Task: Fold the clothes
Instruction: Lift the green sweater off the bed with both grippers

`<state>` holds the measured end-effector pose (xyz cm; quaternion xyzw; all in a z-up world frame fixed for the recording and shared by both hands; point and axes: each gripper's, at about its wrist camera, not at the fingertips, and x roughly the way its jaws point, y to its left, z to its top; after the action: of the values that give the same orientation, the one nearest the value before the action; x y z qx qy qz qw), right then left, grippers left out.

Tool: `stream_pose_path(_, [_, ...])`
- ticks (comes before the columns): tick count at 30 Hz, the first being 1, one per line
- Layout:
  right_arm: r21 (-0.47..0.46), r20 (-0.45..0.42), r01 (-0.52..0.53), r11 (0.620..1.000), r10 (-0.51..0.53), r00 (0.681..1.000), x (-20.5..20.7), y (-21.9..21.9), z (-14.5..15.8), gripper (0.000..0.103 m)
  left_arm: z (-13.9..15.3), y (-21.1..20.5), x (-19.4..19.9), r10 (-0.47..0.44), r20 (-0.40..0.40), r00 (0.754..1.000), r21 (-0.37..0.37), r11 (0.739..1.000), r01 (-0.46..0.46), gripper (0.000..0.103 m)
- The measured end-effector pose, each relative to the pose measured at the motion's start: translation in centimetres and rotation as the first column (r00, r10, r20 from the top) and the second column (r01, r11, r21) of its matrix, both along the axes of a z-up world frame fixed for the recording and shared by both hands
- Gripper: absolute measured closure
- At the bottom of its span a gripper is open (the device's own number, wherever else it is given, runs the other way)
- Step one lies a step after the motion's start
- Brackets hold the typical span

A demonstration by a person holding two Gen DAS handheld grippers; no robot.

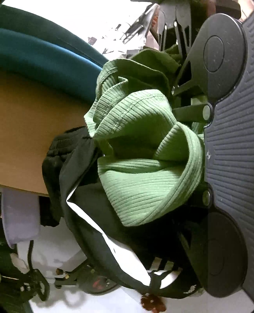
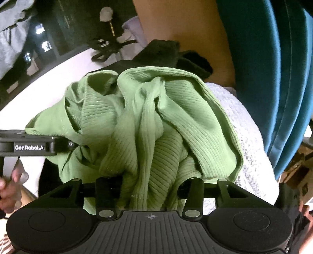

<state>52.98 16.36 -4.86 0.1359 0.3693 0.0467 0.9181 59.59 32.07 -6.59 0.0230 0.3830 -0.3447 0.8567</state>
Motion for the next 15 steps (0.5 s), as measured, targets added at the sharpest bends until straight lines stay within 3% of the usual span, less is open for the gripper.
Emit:
stream_pose_path(4, [-0.025,-0.005,0.002,1.0,-0.002,1.0,0.2,-0.1,-0.4,0.057,-0.8,0.4,0.2,0.018,-0.017,1.0,-0.023,1.0,-0.019,0.067])
stream_pose_path(6, [-0.052,0.0,-0.013,0.999,0.013,1.0,0.1,0.3,-0.5,0.064,-0.9,0.2,0.2,0.019,-0.011,1.0,-0.019,1.0,-0.019,0.068])
stream_pose_path(11, [-0.212,0.084,-0.067,0.975,0.087,0.993,-1.2,2.9,1.2,0.069,0.8,-0.4,-1.3,0.01,0.031,0.999,0.028,1.0,-0.011,0.074])
stream_pose_path(15, [-0.325,0.17,-0.067,0.943,0.128,0.977,-2.9,4.4,3.3,0.07,2.6,-0.2,-3.0,0.022,0.047,0.999,-0.028,0.999,-0.021,0.075])
